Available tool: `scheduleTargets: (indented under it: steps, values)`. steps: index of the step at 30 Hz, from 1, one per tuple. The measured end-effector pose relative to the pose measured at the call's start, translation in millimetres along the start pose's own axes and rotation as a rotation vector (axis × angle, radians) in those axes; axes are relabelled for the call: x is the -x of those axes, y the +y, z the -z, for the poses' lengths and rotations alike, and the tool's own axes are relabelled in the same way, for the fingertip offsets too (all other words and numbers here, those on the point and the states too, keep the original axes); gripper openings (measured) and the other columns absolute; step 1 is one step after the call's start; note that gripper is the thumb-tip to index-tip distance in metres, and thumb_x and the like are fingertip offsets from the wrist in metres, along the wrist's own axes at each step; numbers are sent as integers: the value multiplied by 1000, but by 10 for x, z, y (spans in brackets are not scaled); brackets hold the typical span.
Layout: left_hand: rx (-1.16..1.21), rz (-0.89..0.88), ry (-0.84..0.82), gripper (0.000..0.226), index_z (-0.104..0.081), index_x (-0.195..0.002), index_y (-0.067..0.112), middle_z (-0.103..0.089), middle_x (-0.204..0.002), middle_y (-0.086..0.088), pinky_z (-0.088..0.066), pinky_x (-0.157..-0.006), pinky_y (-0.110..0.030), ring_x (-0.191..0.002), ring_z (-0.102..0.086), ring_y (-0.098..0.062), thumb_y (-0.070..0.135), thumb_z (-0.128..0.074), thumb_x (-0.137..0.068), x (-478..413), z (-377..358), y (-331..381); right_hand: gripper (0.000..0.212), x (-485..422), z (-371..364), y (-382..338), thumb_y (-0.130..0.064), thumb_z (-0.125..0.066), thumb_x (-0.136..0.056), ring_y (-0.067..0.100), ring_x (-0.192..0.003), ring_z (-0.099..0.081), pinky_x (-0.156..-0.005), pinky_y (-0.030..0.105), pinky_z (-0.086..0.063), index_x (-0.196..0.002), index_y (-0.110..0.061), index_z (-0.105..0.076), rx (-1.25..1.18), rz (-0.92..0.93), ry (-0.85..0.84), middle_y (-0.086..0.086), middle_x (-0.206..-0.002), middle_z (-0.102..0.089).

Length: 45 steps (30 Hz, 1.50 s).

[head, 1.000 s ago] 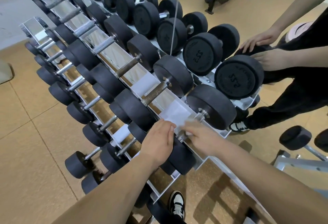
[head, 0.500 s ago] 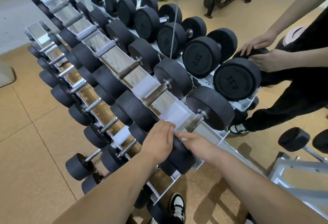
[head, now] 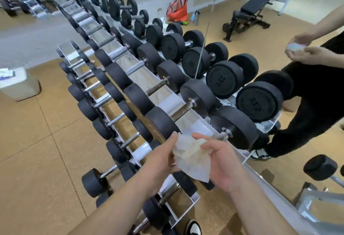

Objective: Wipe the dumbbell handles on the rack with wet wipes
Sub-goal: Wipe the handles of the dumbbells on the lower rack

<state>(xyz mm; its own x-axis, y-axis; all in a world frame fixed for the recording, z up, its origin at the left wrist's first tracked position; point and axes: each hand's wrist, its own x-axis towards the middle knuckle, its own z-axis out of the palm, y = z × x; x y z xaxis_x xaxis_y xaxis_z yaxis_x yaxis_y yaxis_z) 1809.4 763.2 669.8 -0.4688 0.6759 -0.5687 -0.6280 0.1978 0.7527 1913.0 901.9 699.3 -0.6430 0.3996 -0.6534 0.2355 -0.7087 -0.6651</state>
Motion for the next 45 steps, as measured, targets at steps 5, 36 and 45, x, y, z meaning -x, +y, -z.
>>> scheduleTargets:
  steps: [5,36,45]
  values:
    - [-180,-200,-48,30,-74,-115,21,-77,-114,-8,-57,-99,-50,-108,-73,-28,25,-81,-86,326,648,130,28,9,-641,446,-4,-52,-99,37,-94,-73,-83,50,-58,-113,-11,-75,97,45,22,24,-110,-75]
    - [-191,57,-85,36,-72,-118,10,-76,-113,-14,-59,-89,-41,-103,-73,-33,38,-53,-107,1794,2328,-253,32,999,-1908,2271,-39,-62,-103,30,-100,-77,-87,42,-60,-119,-15,-75,101,-65,108,11,-106,-80]
    - [468,339,-97,95,-53,-143,0,-65,-132,-23,-52,-105,-53,-116,-69,-38,74,-66,-85,1483,3673,212,66,235,-3284,2397,-65,-55,-96,27,-119,-71,-109,48,-50,-138,-16,-65,22,-137,-17,12,-128,-73]
